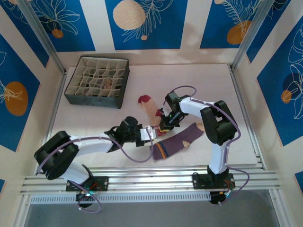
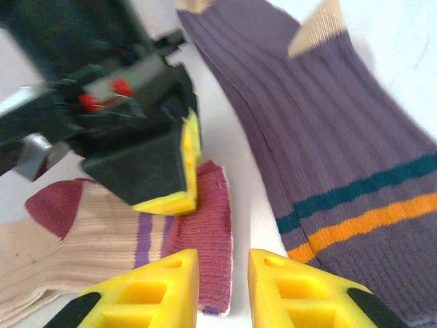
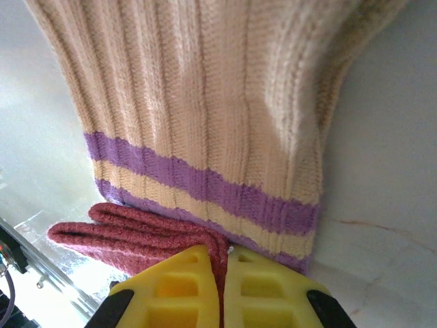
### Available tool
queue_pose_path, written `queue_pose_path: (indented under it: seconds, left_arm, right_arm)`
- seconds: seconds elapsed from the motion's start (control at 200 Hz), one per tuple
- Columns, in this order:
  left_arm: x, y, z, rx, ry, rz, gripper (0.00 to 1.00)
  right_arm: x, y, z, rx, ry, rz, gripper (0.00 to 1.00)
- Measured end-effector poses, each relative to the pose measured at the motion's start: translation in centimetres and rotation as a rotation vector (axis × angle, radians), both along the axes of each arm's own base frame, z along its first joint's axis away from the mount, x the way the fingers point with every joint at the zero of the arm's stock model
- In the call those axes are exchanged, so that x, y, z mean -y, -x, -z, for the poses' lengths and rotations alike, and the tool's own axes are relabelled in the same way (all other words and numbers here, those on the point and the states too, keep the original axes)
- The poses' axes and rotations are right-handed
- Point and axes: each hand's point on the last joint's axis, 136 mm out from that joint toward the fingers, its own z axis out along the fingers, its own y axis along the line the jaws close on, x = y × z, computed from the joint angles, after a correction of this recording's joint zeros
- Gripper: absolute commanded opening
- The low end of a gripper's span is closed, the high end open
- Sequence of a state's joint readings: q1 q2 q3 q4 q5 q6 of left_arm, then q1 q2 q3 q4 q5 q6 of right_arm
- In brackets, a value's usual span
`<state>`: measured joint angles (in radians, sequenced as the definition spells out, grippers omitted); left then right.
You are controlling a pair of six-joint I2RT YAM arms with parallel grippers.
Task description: Roll the socks
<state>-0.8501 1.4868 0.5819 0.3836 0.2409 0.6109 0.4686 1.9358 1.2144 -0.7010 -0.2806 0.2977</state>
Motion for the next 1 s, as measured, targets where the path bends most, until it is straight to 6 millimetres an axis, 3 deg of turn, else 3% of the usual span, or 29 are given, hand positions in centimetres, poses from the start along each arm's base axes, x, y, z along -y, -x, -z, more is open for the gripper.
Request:
queue_pose_path:
  seconds: [0.22,0.455,0.57,0.64,0.69,0.735,0.825,1.0]
  left_arm:
    - [0.6,-0.7,4.3,0.086,-0.147,0.048,0.38]
    - [1.8,-2.2,5.2,0.153,-0.177,0.058,0.40]
    - [2.3,-2.4,5.2,0.172,-0.181,0.070,0.29]
    - [2.4,-2.5,5.4,0.177,-0.189,0.080,0.15]
    - [2.5,-2.6,5.6,0.174,-0.195,0.072,0.07]
    - [2.7,-2.8,5.5,0.178,-0.196,0.078,0.00]
    - [2.9,-2.7,5.3,0.134,-0.187,0.082,0.00]
    - [2.7,-2.4,4.8,-0.086,-0.106,0.093,0.00]
  right_arm:
    - [0.2,0.3,0.0,-0.019,0.007,-0.011,0.00]
    - [0.4,0.5,0.0,-0.037,-0.002,-0.017,0.00]
    - [0.5,0.6,0.0,-0.050,-0.016,-0.014,0.00]
    - [0.6,0.6,0.0,-0.054,-0.019,-0.016,0.03]
    - [0.5,0.6,-0.1,-0.053,-0.022,-0.020,0.09]
    - [0.6,0.5,-0.1,-0.050,-0.025,-0.020,0.22]
    - [0.7,0.4,-0.4,-0.060,-0.079,0.009,0.33]
    - [2.2,0.5,-1.8,-0.051,-0.166,0.096,0.32]
